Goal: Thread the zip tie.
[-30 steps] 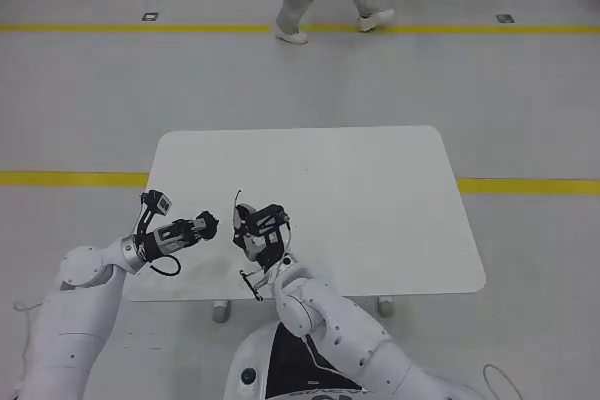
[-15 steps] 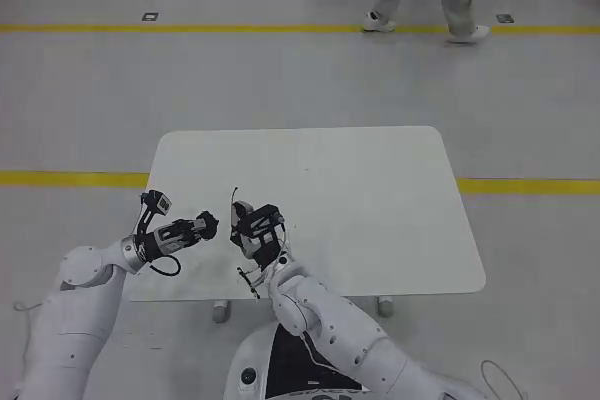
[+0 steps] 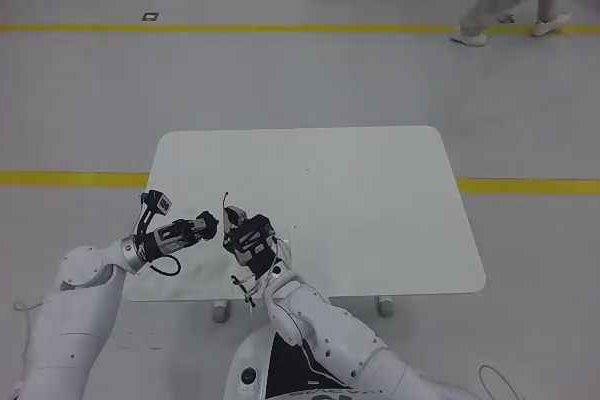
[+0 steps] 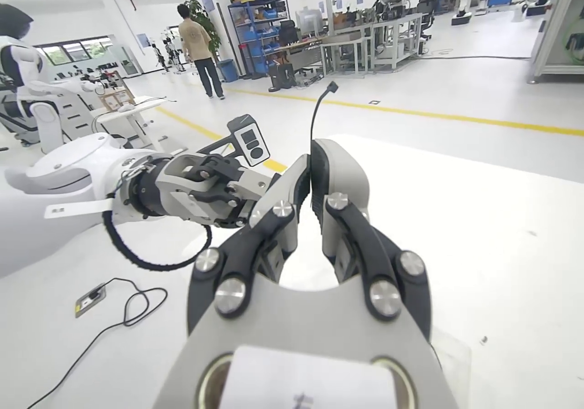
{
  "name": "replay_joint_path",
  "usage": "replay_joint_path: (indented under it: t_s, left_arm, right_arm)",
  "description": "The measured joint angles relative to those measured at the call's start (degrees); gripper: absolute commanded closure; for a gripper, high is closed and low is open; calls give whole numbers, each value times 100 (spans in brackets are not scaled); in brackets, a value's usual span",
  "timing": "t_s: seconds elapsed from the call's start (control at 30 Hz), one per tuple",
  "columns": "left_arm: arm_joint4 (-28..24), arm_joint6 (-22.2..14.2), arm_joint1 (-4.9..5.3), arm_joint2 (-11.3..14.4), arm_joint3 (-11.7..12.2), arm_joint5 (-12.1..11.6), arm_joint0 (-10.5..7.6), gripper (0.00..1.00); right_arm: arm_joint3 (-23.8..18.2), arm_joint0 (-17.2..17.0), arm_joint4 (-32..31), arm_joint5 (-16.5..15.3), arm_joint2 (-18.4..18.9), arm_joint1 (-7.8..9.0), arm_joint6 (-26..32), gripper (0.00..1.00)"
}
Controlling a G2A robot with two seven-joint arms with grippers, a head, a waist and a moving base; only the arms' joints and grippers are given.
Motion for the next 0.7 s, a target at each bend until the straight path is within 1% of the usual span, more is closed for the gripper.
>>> replay_joint_path:
  t_s: [0.27,0.43,0.6,0.7]
  left_arm:
    - [0,0,0,0,0,0,0,100]
    - [0,0,0,0,0,0,0,100]
    - [0,0,0,0,0,0,0,100]
    - [0,0,0,0,0,0,0,100]
  right_arm:
    - [-26,-33,-71,0,-3,6,0,100]
    - [-40,-63,-355,193,-117,-36,-83,100]
    - [126,3,-496,394,-222,-114,-43,100]
    - [193,17,-466,448,-244,-157,-73,100]
